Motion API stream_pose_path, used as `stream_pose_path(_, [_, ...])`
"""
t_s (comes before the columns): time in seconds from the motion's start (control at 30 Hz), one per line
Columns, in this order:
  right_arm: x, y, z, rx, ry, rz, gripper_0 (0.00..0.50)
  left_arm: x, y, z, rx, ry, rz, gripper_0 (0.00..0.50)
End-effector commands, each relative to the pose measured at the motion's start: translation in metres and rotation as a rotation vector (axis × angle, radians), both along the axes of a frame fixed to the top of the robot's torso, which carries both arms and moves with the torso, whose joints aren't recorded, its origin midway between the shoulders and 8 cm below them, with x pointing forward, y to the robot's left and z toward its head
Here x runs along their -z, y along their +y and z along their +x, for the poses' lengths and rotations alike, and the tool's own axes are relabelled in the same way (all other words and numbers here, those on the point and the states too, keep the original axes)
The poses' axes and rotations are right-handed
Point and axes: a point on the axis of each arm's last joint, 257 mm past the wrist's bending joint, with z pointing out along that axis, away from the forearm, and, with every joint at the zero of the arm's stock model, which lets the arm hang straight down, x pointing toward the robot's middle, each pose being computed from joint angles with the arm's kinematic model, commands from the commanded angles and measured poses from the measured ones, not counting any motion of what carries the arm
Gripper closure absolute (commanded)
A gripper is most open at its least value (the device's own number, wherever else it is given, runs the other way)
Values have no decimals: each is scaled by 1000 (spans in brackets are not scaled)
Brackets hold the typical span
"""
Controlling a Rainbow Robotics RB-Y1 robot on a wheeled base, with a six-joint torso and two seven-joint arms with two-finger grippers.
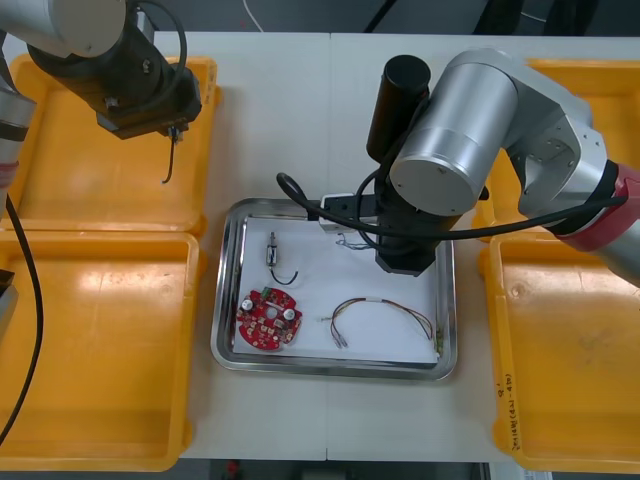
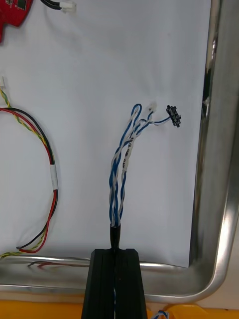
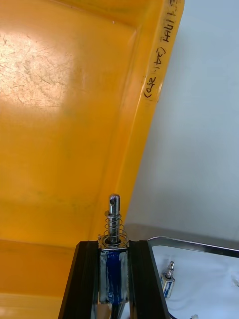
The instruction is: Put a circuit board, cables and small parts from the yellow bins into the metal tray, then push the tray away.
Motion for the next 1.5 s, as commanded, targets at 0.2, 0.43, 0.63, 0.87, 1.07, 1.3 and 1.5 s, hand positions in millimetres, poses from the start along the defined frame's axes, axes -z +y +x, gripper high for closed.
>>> stream_pose_path(0.2, [10,14,17,-30,-37,-1,500,-11,5,-3,66,-30,66,500])
stream_pose_path(0.43, [26,9,21,-6,-11,-13,500,-11,5,-3,65,-31,67,500])
stream_pose_path(0.63, [34,16,26,-5,-26,8,500,-11,5,-3,66,-31,66,499])
stream_pose_path(0.87, [33,17,30,-7,-42,11,500,-11,4,-3,68,-30,64,500])
stream_pose_path(1.07, [32,15,34,-2,-55,17,37,-12,4,-3,69,-34,66,500])
stream_pose_path(1.3, [31,12,34,10,-46,28,0,-13,1,-4,76,-36,62,499])
stream_pose_path(1.5, [24,13,27,15,-28,52,0,-14,-1,-4,78,-40,58,500])
